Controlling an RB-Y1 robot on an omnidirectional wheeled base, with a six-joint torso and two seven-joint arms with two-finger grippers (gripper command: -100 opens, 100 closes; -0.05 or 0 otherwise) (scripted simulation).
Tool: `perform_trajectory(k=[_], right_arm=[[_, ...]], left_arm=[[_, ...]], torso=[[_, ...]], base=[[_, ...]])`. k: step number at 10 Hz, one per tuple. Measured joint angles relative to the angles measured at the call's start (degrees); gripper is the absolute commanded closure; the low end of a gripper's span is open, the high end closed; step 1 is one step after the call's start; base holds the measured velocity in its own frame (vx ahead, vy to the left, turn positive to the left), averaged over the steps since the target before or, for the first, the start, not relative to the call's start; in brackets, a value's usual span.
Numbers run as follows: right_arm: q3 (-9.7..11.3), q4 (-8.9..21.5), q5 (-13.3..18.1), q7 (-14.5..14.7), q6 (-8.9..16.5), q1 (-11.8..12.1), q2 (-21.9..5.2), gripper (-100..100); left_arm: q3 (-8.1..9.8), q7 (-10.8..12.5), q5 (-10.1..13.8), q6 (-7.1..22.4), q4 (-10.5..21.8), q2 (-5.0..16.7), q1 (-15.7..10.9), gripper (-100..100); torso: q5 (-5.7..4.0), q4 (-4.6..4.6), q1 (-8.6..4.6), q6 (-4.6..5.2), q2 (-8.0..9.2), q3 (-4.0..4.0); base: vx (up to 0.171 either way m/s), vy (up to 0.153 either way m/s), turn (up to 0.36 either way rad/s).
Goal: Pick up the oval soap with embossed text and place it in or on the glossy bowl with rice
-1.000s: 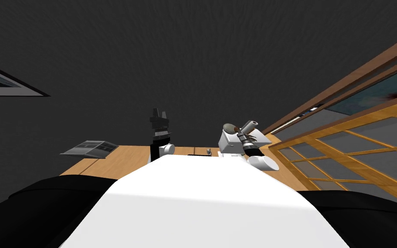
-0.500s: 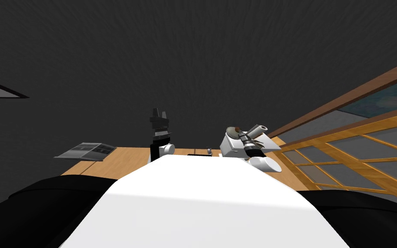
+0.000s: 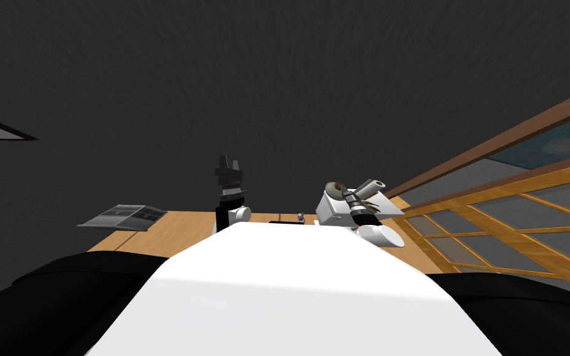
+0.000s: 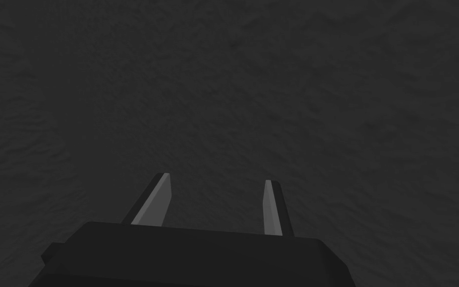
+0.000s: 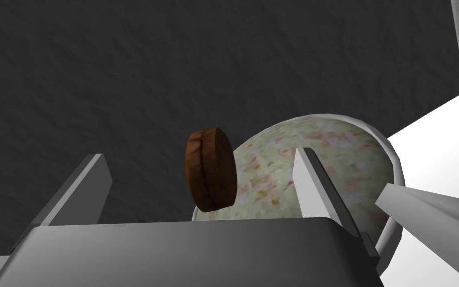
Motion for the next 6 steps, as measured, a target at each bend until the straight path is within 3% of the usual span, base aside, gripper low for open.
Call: perform_trajectory(k=[1,3,4,6], right_arm=[[0.0,0.0,0.0,0.0,0.0,0.0,0.0,-100],[-0.8,3.3,3.2,-2.8,-0.8,-3.5,1.5,-100],[-1.0,5.1,5.0,-3.1,-0.6,-5.2,2.2,-100],[-1.6,7.9,8.2,-4.0,-0.7,-8.7,3.9,-100]], left_arm=[[0.0,0.0,0.0,0.0,0.0,0.0,0.0,0],[0.0,0.0,0.0,0.0,0.0,0.0,0.0,0],[0.0,0.0,0.0,0.0,0.0,0.0,0.0,0],[0.01,0.0,0.0,0.0,0.0,0.0,0.0,0]], torso=[[0.0,0.0,0.0,0.0,0.0,0.0],[-0.06,0.1,-0.26,0.0,0.44,0.25],[-0.05,0.07,-0.19,0.0,0.31,0.18],[-0.05,0.06,-0.27,0.02,0.32,0.17]], base=[[-0.121,-0.056,-0.063],[-0.106,-0.056,-0.024],[-0.024,-0.01,0.006],[-0.12,-0.074,-0.05]])
